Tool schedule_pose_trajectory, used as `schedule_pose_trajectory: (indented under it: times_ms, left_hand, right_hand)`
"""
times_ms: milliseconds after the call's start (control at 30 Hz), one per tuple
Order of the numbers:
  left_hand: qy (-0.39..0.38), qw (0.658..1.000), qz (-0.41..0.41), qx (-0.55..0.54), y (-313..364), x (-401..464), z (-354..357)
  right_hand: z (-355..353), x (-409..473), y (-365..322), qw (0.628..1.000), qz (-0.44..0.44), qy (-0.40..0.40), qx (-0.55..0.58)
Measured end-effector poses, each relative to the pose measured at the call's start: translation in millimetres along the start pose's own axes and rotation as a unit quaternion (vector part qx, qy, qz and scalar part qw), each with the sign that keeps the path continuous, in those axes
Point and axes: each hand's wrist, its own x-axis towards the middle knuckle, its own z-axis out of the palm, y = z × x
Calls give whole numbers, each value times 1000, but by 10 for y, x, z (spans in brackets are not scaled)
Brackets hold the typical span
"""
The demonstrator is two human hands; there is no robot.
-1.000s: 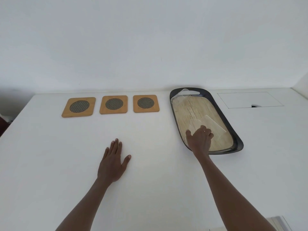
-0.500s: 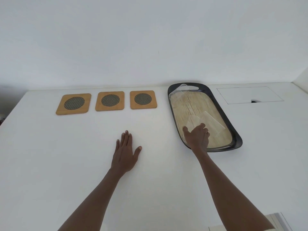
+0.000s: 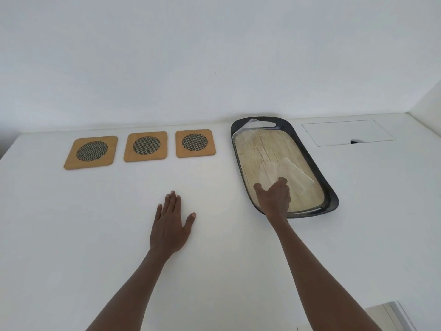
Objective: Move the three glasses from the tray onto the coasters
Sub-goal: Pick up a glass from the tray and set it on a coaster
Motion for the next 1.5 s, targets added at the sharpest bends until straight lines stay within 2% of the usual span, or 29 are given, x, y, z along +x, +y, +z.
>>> schedule_pose_trajectory:
  times_ms: [267, 467, 667, 867, 1067, 1233, 1500]
  left_hand:
    - [11, 1000, -1, 2, -9, -4, 10]
    - [12, 1000, 1, 4, 3, 8, 8]
    - [15, 1000, 4, 14, -9, 12, 16]
    - [12, 1000, 2, 11, -13, 11, 30]
    - [13, 1000, 2, 5, -5, 5, 24]
    - [11, 1000, 4, 3, 2, 3, 14]
    - [0, 1000, 3, -9, 30, 20, -5]
  right_hand:
    - [-192, 64, -86, 981, -111, 35, 156]
    - [-229, 122, -116, 965, -191, 70, 165]
    - [-247, 147, -135, 955, -228, 101, 159]
    - [-307, 186, -181, 953, -227, 97, 176]
    - [-292, 205, -203, 941, -275, 75, 183]
    - [-286, 206, -293, 938, -283, 78, 183]
    - [-254, 217, -486, 943, -241, 74, 216]
